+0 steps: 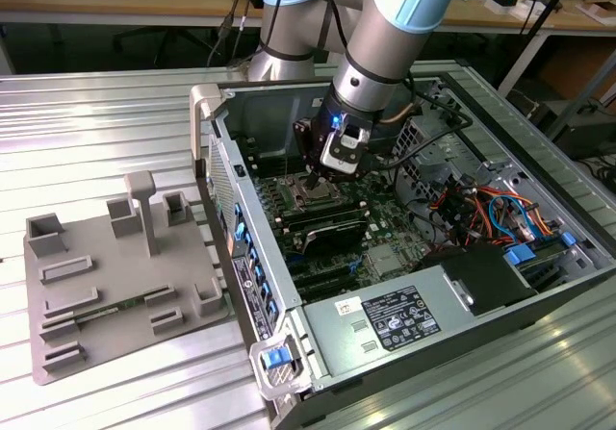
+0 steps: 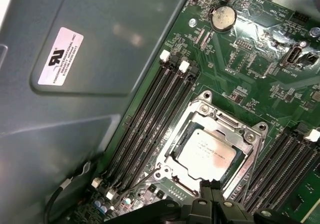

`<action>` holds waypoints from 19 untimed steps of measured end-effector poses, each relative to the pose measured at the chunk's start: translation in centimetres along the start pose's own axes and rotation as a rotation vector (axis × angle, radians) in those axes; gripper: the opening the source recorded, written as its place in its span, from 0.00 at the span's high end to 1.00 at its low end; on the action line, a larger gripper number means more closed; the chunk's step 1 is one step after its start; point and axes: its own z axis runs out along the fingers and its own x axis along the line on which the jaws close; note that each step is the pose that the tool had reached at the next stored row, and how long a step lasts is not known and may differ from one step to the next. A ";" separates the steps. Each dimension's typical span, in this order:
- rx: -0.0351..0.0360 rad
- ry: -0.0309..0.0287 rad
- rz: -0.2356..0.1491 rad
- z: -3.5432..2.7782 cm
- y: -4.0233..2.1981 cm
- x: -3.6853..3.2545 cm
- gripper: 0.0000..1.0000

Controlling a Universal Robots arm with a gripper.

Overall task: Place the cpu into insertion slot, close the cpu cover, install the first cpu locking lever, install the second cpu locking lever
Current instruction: 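Install the first cpu locking lever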

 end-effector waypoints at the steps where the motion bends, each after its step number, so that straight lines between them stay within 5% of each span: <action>1: 0.0004 -0.0003 -0.004 0.00 0.00 0.00 0.89; 19: 0.0090 -0.0051 -0.086 0.00 -0.01 -0.01 0.89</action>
